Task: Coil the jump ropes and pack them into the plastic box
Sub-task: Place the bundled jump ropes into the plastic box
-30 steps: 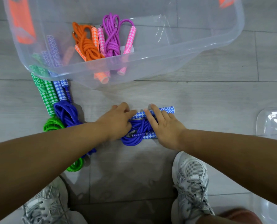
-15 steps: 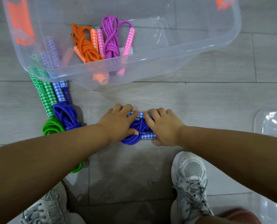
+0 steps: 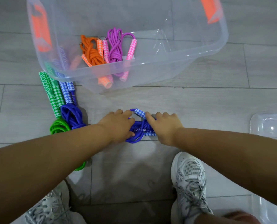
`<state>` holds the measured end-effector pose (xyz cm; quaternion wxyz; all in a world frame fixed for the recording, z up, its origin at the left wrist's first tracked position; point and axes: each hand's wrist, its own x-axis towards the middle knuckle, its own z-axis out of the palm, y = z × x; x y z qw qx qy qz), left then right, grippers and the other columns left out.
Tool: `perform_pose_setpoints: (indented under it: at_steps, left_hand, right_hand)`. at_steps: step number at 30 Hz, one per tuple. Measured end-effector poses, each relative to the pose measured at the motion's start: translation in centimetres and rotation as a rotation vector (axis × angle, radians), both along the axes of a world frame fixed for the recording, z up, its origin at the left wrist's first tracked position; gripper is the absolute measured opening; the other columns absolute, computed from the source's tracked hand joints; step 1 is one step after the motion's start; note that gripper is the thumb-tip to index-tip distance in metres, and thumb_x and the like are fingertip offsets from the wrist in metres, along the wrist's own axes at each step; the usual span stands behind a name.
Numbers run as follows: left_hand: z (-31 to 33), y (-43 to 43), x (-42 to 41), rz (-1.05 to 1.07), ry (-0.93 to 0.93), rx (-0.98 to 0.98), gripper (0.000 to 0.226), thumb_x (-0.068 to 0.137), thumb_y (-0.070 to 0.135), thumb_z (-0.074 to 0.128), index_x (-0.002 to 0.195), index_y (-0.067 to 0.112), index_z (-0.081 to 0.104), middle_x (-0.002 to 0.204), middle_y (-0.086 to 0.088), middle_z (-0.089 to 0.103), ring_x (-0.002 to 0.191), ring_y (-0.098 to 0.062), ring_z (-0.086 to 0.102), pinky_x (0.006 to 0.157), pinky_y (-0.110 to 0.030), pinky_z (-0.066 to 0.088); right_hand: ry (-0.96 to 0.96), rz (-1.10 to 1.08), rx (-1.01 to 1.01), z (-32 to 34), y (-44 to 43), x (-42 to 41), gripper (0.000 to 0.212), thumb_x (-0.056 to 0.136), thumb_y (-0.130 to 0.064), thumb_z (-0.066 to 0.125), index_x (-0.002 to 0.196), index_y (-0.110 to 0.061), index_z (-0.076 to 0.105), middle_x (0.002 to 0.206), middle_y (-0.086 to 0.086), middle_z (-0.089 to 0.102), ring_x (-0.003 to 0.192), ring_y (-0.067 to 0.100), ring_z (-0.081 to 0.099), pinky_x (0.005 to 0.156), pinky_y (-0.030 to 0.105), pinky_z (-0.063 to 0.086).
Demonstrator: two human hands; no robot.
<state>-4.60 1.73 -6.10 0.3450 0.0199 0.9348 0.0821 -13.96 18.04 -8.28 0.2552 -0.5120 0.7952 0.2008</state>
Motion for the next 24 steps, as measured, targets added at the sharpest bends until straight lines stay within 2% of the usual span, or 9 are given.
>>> perform_pose_setpoints:
  at_steps: [3, 6, 9, 14, 18, 22, 24]
  left_hand:
    - [0.5, -0.1, 0.4, 0.003, -0.020, -0.045, 0.045, 0.094, 0.046, 0.041, 0.129, 0.018, 0.044, 0.136, -0.005, 0.035, 0.116, -0.026, 0.041, 0.092, -0.036, 0.038]
    - [0.5, -0.4, 0.8, 0.007, -0.008, -0.048, 0.044, 0.094, 0.046, 0.042, 0.127, 0.018, 0.044, 0.132, -0.005, 0.036, 0.115, -0.027, 0.042, 0.091, -0.037, 0.039]
    - [0.0, -0.7, 0.9, 0.010, -0.020, -0.052, 0.043, 0.094, 0.046, 0.042, 0.127, 0.018, 0.043, 0.132, -0.005, 0.036, 0.115, -0.027, 0.042, 0.092, -0.037, 0.039]
    - [-0.8, -0.9, 0.4, -0.024, 0.010, -0.024, 0.043, 0.096, 0.044, 0.039, 0.134, 0.024, 0.038, 0.135, -0.005, 0.033, 0.114, -0.027, 0.042, 0.089, -0.036, 0.039]
    - [-1.6, -0.6, 0.9, -0.204, 0.036, -0.064, 0.035, 0.101, 0.038, 0.030, 0.132, 0.027, 0.043, 0.142, -0.002, 0.028, 0.118, -0.027, 0.039, 0.088, -0.035, 0.036]
    - [-2.2, -0.8, 1.5, -0.238, 0.084, -0.054, 0.034, 0.101, 0.032, 0.029, 0.130, 0.024, 0.046, 0.141, -0.001, 0.032, 0.121, -0.026, 0.036, 0.089, -0.035, 0.034]
    - [-2.4, -0.9, 1.7, -0.244, 0.110, -0.058, 0.033, 0.101, 0.030, 0.029, 0.128, 0.024, 0.047, 0.139, 0.000, 0.034, 0.120, -0.026, 0.035, 0.088, -0.035, 0.034]
  right_hand:
    - [-0.005, -0.106, -0.027, -0.6, 0.8, 1.8, 0.092, 0.085, -0.027, 0.054, 0.145, -0.030, -0.016, 0.131, 0.013, 0.031, 0.105, 0.032, 0.044, 0.071, 0.038, 0.037]
    - [-0.006, -0.205, -0.030, -1.3, 1.5, 3.0, 0.077, 0.084, -0.036, 0.054, 0.141, -0.029, 0.003, 0.137, 0.013, 0.021, 0.112, 0.032, 0.035, 0.080, 0.044, 0.041]
    - [-0.001, -0.176, -0.053, -1.5, 1.6, 2.9, 0.069, 0.082, -0.044, 0.055, 0.136, -0.028, 0.016, 0.139, 0.015, 0.018, 0.113, 0.034, 0.032, 0.084, 0.046, 0.037]
    - [-0.039, -0.140, -0.094, -1.2, 1.0, 1.3, 0.071, 0.073, -0.059, 0.056, 0.133, -0.035, 0.026, 0.135, 0.010, 0.027, 0.107, 0.033, 0.038, 0.083, 0.043, 0.039]
    - [-0.058, -0.143, -0.095, -1.1, 0.7, 1.1, 0.071, 0.071, -0.059, 0.058, 0.132, -0.037, 0.030, 0.131, 0.010, 0.031, 0.103, 0.033, 0.041, 0.082, 0.042, 0.039]
    - [-0.080, -0.128, -0.096, -1.0, 0.3, 0.9, 0.070, 0.071, -0.055, 0.061, 0.132, -0.035, 0.032, 0.131, 0.011, 0.033, 0.101, 0.033, 0.044, 0.081, 0.040, 0.040]
    - [-0.097, -0.103, -0.089, -0.8, 0.1, 0.7, 0.068, 0.073, -0.051, 0.062, 0.131, -0.033, 0.033, 0.132, 0.012, 0.033, 0.100, 0.033, 0.046, 0.075, 0.036, 0.040]
